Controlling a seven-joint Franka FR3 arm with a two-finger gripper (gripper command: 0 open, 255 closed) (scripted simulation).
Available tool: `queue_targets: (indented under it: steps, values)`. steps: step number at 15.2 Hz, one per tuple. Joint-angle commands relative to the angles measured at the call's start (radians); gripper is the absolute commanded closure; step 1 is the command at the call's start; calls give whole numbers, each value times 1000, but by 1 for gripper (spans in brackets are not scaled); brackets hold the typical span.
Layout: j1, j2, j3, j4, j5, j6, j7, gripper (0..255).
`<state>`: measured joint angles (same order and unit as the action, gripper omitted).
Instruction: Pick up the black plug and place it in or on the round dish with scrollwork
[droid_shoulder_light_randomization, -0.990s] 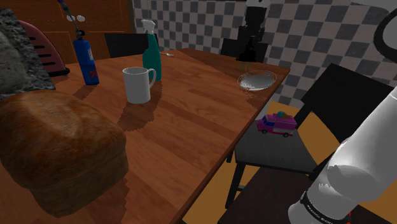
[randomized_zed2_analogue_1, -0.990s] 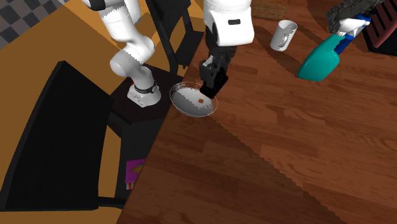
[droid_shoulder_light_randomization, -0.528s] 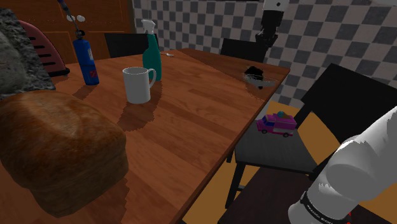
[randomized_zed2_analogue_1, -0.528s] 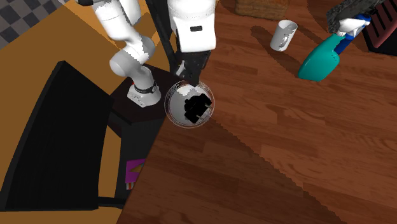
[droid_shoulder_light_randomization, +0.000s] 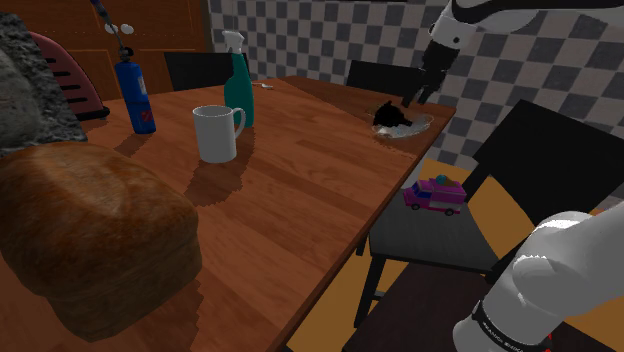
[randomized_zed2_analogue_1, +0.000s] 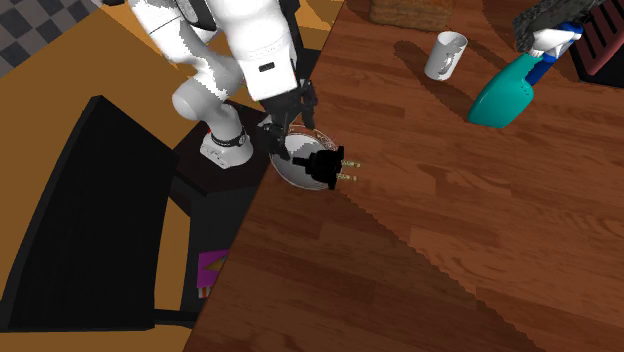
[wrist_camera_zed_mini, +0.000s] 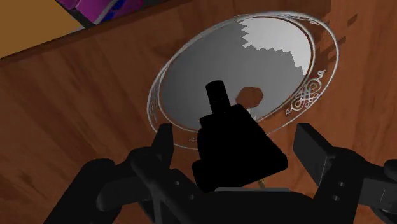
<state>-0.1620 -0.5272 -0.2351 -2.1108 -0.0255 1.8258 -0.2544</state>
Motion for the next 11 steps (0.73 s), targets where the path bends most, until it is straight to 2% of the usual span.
queue_targets:
  steps: [1, 2, 11]
  values:
    - [4, -148, -41, -239, 23, 277, -81, 0]
    - [12, -205, -72, -344, 39, 408, -131, 0]
    - [33, -140, -86, -391, 52, 521, -140, 0]
